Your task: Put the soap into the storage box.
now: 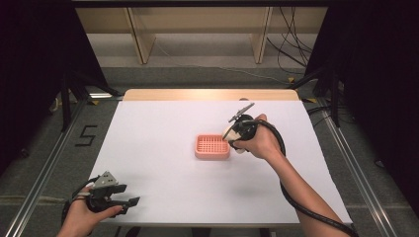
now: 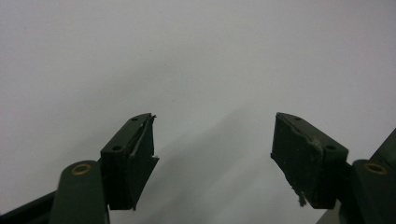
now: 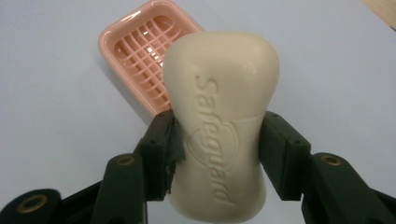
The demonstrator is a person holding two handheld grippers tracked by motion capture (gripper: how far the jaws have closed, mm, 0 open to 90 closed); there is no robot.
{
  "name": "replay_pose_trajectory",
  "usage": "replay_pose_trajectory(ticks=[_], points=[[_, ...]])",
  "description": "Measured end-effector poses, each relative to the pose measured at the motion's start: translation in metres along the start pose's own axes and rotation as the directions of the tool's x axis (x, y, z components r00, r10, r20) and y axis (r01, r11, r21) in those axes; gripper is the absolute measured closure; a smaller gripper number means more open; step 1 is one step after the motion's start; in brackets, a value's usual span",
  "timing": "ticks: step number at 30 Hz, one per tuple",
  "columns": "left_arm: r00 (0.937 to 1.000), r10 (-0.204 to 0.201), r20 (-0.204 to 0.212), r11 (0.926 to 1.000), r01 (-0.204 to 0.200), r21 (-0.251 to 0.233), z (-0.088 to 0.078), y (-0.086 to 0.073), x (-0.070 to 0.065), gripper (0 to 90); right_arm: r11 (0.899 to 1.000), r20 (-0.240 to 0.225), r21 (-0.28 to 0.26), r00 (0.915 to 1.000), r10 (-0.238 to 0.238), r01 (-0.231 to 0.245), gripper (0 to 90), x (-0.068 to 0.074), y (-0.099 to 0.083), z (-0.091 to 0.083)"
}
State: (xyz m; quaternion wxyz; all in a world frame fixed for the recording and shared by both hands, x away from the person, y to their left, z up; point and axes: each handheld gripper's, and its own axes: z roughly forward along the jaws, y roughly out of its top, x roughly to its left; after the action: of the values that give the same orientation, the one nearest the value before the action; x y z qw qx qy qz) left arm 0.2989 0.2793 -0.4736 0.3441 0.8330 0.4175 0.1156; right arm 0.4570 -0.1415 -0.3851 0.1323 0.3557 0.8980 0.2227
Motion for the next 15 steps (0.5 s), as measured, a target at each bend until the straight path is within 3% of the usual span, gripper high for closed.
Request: replay_pose_trajectory(ticks=[3, 5, 15], points=[[0.9999, -0.01, 0.002, 0.9999, 0.01, -0.003, -0.0002, -0.0008, 0.0, 29.5, 1.0, 0.004, 0.003, 1.0, -0.009, 0.009, 50.5, -0.0003, 0.0016, 0.0012], [0.9999, 0.011, 0.013, 0.9999, -0.012, 0.012, -0.0024, -0.0009, 0.0014, 29.5, 1.0, -0.004, 0.007, 0.9999, -0.01, 0.01, 50.5, -0.0003, 0.0025, 0.0023], [0.9996, -0.026, -0.003, 0.9996, 0.026, -0.002, -0.0031, -0.0038, 0.0002, 29.5, 0.999, -0.004, 0.019, 0.9996, -0.029, 0.029, 50.5, 0.0002, 0.0091, 0.0062]])
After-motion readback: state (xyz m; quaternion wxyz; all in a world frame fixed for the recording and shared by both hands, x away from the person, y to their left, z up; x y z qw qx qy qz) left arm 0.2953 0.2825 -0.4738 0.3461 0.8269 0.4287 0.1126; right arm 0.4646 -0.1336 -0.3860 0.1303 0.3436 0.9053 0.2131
